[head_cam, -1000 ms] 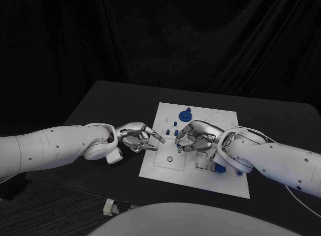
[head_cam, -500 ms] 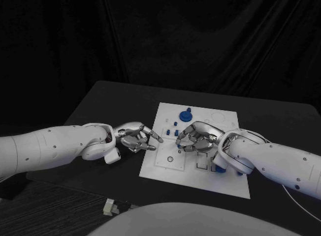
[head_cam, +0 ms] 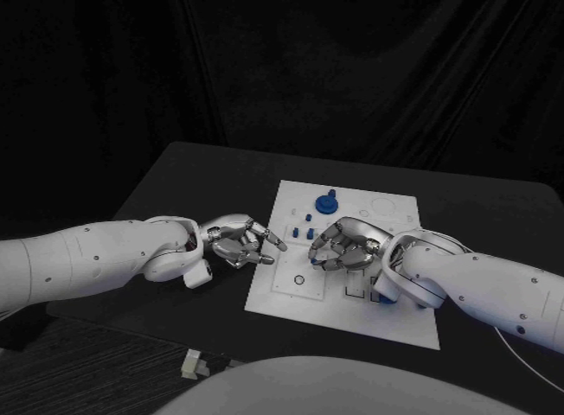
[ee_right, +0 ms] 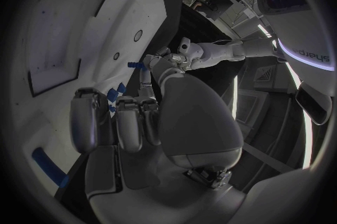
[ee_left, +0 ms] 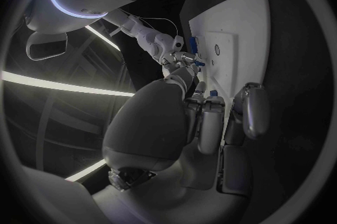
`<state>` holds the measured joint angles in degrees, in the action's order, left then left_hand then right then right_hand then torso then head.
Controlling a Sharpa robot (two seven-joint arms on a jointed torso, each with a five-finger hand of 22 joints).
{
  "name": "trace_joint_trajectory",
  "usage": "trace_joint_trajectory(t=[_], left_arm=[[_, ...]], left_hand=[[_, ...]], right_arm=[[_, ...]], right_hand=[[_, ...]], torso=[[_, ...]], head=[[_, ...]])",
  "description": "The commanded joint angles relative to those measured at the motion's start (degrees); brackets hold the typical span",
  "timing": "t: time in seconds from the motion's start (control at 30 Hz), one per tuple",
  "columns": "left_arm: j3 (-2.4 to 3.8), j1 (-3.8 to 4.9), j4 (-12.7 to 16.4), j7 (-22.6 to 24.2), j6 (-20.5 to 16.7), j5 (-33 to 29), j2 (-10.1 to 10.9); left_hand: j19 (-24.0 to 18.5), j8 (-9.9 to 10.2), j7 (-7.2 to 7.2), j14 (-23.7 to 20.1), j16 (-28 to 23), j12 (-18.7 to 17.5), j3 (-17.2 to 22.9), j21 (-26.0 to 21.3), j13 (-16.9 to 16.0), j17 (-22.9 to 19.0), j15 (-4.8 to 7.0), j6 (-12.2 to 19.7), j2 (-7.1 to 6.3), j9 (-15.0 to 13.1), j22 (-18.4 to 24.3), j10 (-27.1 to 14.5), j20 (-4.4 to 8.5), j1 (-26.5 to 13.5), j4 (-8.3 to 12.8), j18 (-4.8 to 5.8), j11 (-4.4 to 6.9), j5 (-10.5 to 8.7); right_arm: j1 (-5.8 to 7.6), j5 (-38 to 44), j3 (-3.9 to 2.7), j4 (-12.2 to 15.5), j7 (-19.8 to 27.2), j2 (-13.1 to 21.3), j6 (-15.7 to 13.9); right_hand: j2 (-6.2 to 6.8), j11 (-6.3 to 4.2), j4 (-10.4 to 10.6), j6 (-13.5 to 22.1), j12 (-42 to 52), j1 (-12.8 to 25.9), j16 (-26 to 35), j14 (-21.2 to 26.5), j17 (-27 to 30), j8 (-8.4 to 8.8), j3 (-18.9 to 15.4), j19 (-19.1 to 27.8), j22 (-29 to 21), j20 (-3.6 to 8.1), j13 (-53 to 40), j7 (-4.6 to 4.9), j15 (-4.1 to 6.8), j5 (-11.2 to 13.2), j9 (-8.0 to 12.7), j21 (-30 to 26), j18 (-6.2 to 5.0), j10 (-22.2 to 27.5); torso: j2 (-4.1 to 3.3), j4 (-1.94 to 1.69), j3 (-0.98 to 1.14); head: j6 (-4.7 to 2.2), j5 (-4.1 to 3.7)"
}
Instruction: Assemble the parts on the task board
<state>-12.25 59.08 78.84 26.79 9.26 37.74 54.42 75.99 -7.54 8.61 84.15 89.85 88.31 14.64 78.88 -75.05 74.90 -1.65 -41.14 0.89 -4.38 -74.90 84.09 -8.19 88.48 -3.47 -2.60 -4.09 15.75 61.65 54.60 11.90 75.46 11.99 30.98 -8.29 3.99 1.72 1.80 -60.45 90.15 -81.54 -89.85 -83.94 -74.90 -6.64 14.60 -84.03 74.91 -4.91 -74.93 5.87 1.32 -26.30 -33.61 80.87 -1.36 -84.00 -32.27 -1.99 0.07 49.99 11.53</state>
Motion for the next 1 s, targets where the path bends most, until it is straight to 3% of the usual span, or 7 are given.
trace_joint_trajectory(t=[0.03, 1.0], left_arm=[[0.04, -0.02, 0.09, 0.75, 0.21, -0.25, -0.13], [0.04, -0.02, 0.07, 0.41, 0.56, -0.25, -0.14]], left_hand=[[-0.22, -0.37, 0.15, 5.85, 0.15, -0.16, 0.29, -0.25, -12.62, 15.10, -0.05, 0.10, 0.16, 0.02, -10.39, 2.90, 0.00, 0.39, 0.02, -0.99, 0.11, 0.30], [-0.25, -0.47, 0.21, 5.85, 0.15, -0.18, 0.34, -0.26, -12.59, 15.10, -0.04, 0.03, 0.14, 0.01, -10.38, 2.87, 0.03, 0.27, -0.02, -0.99, 0.06, 0.28]], right_arm=[[-0.28, -0.72, -0.02, -0.12, -2.23, -0.10, 1.71], [-1.85, -0.79, -0.02, -2.38, -0.77, -1.32, 0.36]], right_hand=[[-0.34, 0.40, 0.21, 0.09, -0.15, -0.12, -0.15, -6.06, -15.10, -0.32, -0.09, -0.23, 12.02, -0.28, -15.07, 0.08, -0.30, 0.25, 0.07, -0.25, -0.97, -6.00], [-0.67, 0.47, -0.05, 0.96, -0.15, -1.36, -0.15, -6.06, -15.10, 0.54, -0.05, 0.40, 11.78, -0.41, -15.07, 0.24, -0.38, 0.32, 1.04, -1.03, -1.17, -6.00]], torso=[[-0.01, -0.01, -0.01], [0.00, -0.01, 0.00]], head=[[0.01, 0.05], [0.01, 0.16]])
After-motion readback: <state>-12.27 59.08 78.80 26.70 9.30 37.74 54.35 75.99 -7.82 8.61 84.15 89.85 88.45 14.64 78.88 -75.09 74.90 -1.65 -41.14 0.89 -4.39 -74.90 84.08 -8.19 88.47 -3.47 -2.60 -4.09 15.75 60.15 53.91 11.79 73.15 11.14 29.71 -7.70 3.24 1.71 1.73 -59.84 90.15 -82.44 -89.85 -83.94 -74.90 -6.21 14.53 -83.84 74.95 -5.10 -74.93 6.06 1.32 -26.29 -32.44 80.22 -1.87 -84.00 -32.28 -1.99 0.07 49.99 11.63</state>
